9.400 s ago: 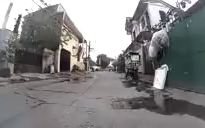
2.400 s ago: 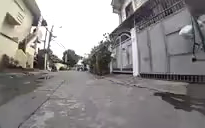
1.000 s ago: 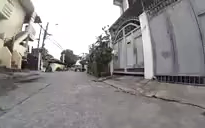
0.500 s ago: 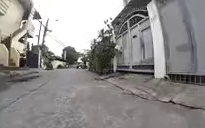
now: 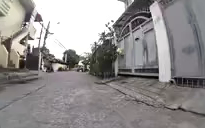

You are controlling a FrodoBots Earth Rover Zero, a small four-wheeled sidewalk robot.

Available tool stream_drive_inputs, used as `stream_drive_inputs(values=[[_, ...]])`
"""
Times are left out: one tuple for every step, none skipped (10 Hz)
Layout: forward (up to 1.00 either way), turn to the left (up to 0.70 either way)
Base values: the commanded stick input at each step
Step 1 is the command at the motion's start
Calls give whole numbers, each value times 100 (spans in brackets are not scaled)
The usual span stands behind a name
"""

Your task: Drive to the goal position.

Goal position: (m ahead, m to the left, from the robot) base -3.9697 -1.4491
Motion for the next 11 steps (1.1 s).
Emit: stream_drive_inputs(values=[[15, 0], [15, 0], [15, 0], [15, 0], [15, 0], [15, 0], [14, 0], [14, 0], [15, 0], [15, 0], [14, 0]])
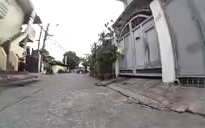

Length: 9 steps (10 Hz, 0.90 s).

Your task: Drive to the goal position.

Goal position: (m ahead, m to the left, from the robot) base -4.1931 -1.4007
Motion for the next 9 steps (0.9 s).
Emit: stream_drive_inputs(values=[[15, 0], [15, 0], [15, 0], [14, 0], [15, 0], [15, 0], [15, 0], [15, 0], [14, 0]])
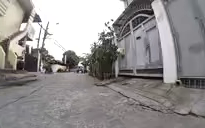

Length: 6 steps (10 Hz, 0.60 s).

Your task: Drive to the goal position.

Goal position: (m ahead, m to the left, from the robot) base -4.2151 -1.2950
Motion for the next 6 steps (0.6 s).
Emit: stream_drive_inputs(values=[[14, 0], [15, 0], [15, 0], [15, 0], [15, 0], [14, 0]])
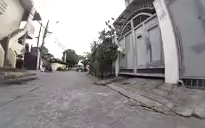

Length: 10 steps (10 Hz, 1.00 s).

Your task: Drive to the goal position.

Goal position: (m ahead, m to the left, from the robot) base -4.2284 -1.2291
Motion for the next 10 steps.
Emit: stream_drive_inputs(values=[[15, 0], [14, 0], [14, 0], [14, 0], [15, 0], [14, 0], [14, 0], [14, 0], [14, 0], [14, 0]])
